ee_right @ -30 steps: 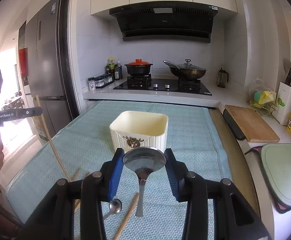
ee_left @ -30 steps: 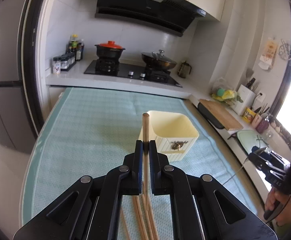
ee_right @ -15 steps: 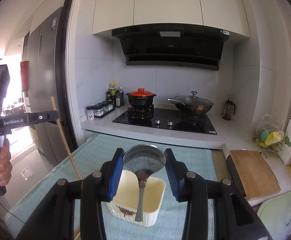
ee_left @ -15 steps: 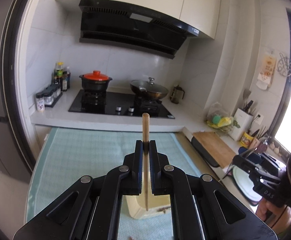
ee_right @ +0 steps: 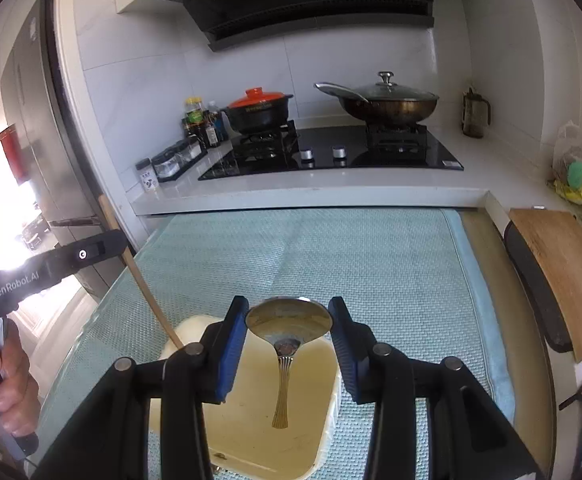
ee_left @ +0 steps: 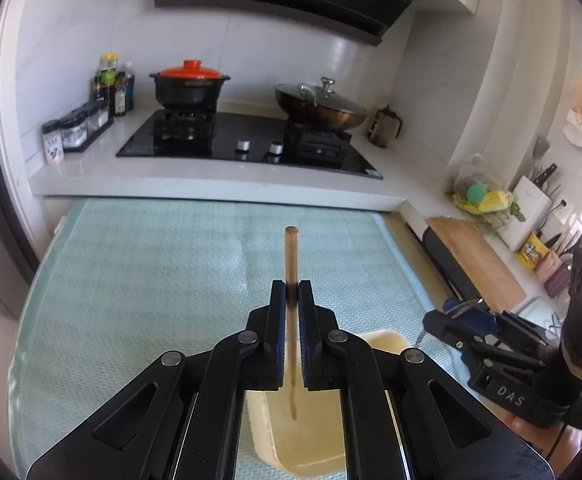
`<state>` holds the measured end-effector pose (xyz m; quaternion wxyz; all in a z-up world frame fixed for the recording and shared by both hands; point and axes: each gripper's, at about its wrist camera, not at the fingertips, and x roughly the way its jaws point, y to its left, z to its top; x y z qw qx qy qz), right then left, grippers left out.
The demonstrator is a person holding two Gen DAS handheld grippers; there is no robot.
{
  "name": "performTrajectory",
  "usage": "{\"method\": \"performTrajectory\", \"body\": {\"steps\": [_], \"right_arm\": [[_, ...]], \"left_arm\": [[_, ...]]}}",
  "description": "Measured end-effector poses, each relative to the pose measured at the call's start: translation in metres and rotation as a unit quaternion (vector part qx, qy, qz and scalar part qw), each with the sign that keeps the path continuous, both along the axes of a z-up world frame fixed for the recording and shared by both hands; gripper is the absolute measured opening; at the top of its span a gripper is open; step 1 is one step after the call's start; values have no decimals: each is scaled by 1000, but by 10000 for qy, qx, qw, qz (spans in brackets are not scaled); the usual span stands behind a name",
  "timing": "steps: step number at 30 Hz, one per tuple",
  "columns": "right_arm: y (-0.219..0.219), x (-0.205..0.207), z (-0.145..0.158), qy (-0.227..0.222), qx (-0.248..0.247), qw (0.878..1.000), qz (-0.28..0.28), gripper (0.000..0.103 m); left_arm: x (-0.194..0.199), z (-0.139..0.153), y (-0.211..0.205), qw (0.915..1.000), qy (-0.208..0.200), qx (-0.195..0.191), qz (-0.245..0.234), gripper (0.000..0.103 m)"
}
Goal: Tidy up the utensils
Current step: 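Drop the spoon into the cream holder with the right tool while the left tool drops the chopstick in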
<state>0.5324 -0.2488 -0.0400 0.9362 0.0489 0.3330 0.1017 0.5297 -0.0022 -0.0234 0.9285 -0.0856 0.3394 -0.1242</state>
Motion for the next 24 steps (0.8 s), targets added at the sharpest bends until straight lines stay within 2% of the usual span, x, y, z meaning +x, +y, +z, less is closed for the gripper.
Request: {"method": "performTrajectory", "body": {"steps": [9,10,11,13,14,18,19,22,24], "right_arm": [[-17,28,-28,403,108,9986,-335,43],[-19,28,-28,410,120,9984,-357,43],[-20,28,-28,423,138,9983,-372,44],[-23,24,-25,401,171,9983,-398,46],[-25,20,-22,371,177,9983,-401,47],[-32,-7,1,145,62,9991,-391,49],[-33,-19,7,51,-2,9993,-379,49],[-39,-63,21,-153,-148,9993,-291,50],[-42,-96,25,-246,-218,9993,-205,52]], "left_arm": [[22,-29,-2,9989,445,116,122,6],[22,-30,-1,9987,484,85,143,13],[22,-31,1,9985,516,56,174,27],[14,-27,8,9985,470,5,274,45],[7,-23,12,9987,411,3,306,49],[-31,-4,35,9993,240,39,287,53],[-45,1,43,9994,188,92,288,58],[-103,12,67,9992,-34,300,265,69],[-144,15,83,9984,-145,475,262,72]]}}
